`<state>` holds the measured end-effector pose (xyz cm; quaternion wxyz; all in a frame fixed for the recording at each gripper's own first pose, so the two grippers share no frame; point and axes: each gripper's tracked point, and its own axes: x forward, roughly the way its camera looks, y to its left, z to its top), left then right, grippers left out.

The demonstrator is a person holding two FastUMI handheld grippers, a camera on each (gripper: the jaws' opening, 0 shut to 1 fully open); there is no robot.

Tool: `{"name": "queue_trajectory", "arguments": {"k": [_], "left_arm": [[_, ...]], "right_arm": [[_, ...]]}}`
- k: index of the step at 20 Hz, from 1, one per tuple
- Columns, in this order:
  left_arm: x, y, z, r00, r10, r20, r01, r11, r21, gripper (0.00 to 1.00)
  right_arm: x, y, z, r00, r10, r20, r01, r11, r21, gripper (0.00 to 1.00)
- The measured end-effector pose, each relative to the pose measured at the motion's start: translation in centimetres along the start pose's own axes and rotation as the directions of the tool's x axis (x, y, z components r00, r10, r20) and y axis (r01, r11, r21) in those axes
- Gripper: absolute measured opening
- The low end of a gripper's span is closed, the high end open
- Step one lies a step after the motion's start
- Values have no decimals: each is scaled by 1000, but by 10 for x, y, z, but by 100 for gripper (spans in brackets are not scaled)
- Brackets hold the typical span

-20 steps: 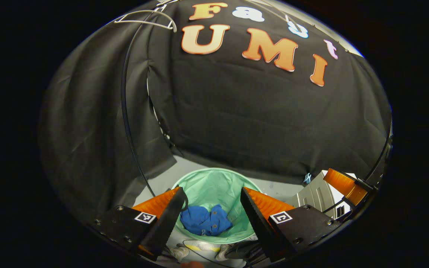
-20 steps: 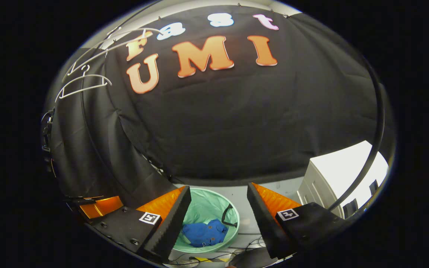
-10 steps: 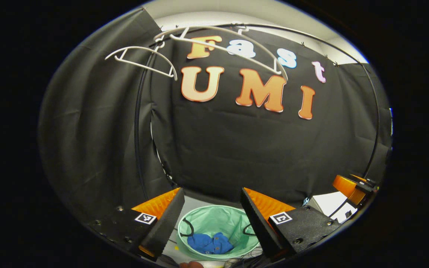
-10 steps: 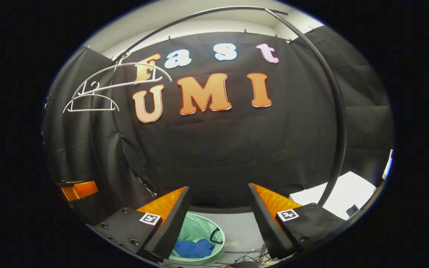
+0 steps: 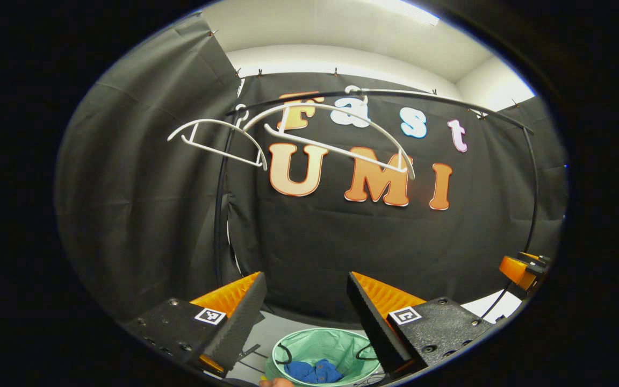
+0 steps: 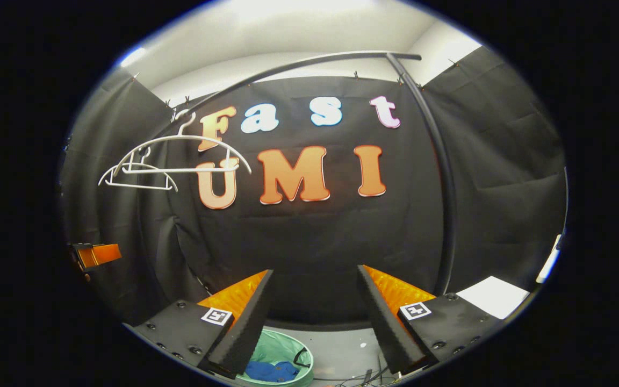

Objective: Grasp the clothes on the hanger with both hands and then place them into the laundry hamper below.

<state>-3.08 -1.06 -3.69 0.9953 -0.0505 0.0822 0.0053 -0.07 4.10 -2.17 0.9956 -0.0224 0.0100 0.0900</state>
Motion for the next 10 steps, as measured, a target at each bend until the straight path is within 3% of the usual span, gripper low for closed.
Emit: {"name": "queue_trajectory", "arguments": {"k": [1, 10], "left_arm": [[-2, 7, 8, 1000, 11, 12, -11, 1000, -2, 93], [-18, 27, 43, 995, 49, 82, -50, 999, 15, 92]], "right_arm": [[-3, -5, 9, 1000, -11, 14, 11, 1000, -13, 89], [-20, -3, 36, 997, -13, 76, 16, 999, -38, 89]]}}
